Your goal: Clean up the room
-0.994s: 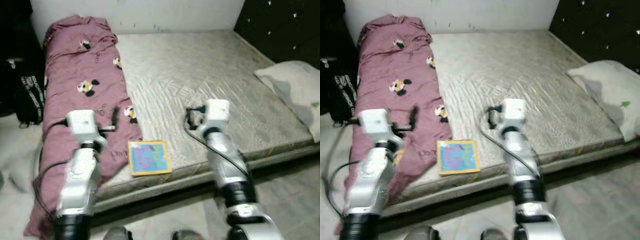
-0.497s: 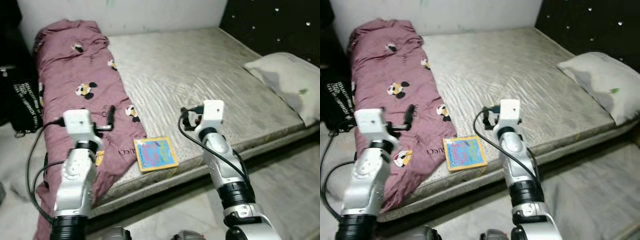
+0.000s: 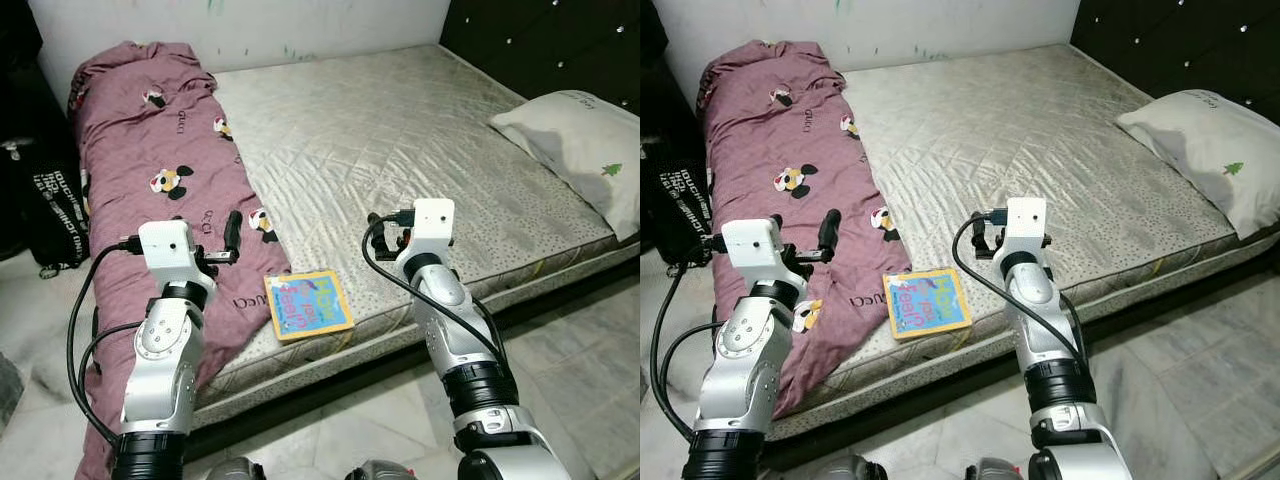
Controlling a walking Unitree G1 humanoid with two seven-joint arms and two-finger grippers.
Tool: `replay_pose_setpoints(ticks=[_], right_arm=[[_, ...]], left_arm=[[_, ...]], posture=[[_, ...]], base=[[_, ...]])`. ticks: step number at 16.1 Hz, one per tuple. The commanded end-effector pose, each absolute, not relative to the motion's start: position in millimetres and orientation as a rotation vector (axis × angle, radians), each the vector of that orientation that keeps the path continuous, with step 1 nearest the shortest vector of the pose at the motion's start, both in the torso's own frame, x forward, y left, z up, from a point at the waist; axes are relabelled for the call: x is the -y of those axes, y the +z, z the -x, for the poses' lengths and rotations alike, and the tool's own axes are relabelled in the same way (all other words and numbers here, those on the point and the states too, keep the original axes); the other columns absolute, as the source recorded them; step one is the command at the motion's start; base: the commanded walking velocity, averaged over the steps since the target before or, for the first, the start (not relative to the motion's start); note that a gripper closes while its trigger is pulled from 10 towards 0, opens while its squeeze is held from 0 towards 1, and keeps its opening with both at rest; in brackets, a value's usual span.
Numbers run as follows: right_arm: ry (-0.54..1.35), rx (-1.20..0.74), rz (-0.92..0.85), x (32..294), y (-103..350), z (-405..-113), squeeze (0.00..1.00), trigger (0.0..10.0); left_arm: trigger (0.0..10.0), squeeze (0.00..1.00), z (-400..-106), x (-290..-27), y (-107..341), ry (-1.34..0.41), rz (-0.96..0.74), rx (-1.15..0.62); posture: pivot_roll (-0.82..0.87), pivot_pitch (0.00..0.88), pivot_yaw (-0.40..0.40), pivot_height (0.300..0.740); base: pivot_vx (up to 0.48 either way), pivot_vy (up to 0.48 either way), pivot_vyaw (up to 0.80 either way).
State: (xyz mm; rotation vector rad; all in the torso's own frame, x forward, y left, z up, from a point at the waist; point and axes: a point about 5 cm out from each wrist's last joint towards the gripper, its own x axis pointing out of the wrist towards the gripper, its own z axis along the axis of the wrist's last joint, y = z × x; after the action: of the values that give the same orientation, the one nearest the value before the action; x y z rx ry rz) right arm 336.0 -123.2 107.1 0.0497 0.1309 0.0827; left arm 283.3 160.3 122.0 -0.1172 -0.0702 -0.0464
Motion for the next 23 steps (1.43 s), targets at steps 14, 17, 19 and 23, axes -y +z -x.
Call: replay_pose_setpoints(ticks=[14, 17, 19, 23], right_arm=[[0.087, -0.123, -0.048, 123.2, 109.8, -336.7, 0.0, 10.0], [0.083, -0.12, -0.058, 123.8, 110.2, -336.6, 0.0, 10.0], [0.077, -0.091, -0.066, 124.2, 115.1, -337.8, 0.0, 10.0], [0.076, -0.073, -0.079, 125.1, 118.0, -337.2, 0.0, 10.0]], left_arm=[[10.0, 0.0, -283.1, -160.9, 123.3, -0.033, 0.111, 0.078], [10.0, 0.0, -283.3, -163.8, 122.6, -0.011, 0.103, 0.068], [10.0, 0.0, -284.1, -169.7, 122.9, 0.027, 0.084, 0.062], [10.0, 0.0, -276.5, -182.0, 124.7, 0.099, 0.01, 0.075]], posture=[[-0.05, 0.0, -0.039, 0.74], [-0.05, 0.0, -0.038, 0.74], [-0.05, 0.0, -0.033, 0.74], [-0.04, 0.0, -0.032, 0.722]], base=[[0.241, 0.0, 0.0], [0.0, 0.0, 0.0], [0.0, 0.0, 0.0], [0.0, 0.0, 0.0]])
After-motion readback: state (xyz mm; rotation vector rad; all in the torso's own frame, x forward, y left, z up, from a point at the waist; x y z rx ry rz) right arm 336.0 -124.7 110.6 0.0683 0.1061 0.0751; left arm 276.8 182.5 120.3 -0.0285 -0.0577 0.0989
